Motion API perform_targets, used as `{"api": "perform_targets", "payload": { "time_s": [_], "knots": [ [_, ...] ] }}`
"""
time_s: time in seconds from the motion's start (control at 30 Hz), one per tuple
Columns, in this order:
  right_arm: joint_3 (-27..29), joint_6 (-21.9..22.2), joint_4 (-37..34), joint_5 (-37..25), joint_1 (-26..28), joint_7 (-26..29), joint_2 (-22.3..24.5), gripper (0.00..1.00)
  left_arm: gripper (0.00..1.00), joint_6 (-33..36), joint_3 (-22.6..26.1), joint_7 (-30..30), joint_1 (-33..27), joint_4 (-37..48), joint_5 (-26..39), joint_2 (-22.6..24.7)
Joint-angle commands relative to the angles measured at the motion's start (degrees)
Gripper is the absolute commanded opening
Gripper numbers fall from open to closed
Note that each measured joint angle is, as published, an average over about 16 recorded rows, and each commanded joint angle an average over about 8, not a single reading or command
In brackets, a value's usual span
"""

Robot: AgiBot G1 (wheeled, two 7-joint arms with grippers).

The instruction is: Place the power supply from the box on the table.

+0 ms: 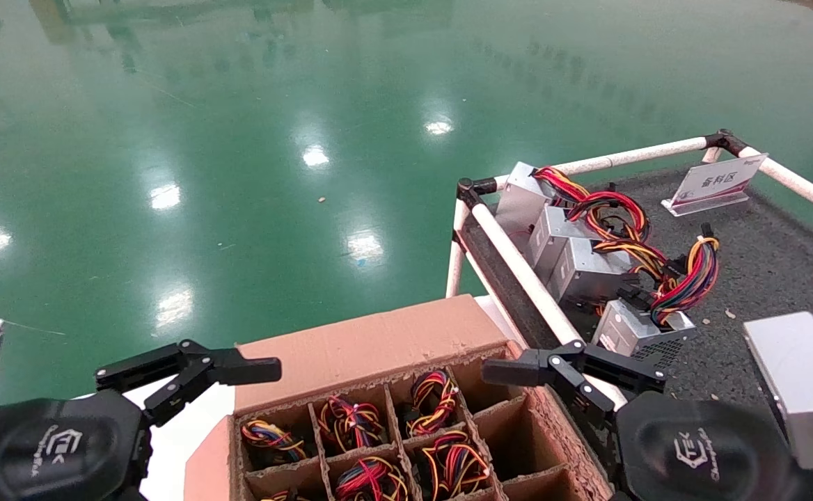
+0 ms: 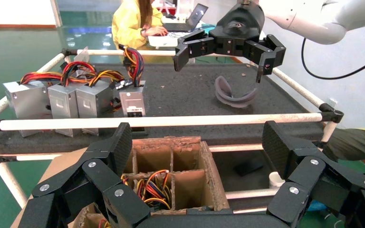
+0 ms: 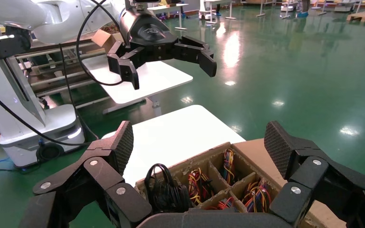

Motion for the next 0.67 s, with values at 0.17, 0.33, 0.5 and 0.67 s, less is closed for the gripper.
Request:
{"api": "perform_targets", "payload": {
  "time_s": [0.17,0.33,0.5,0.67],
  "knots": [
    [0.0,0.0,0.0,0.0,0.0,0.0,0.0,1.00,1.00,0.0,0.0,0.0,0.0,0.0,0.0,0.0],
    [0.0,0.0,0.0,0.0,0.0,0.0,0.0,1.00,1.00,0.0,0.0,0.0,0.0,0.0,0.0,0.0],
    [0.0,0.0,0.0,0.0,0.0,0.0,0.0,1.00,1.00,0.0,0.0,0.0,0.0,0.0,0.0,0.0],
    [0.0,0.0,0.0,0.0,0.0,0.0,0.0,1.00,1.00,0.0,0.0,0.0,0.0,0.0,0.0,0.0]
  ]
}}
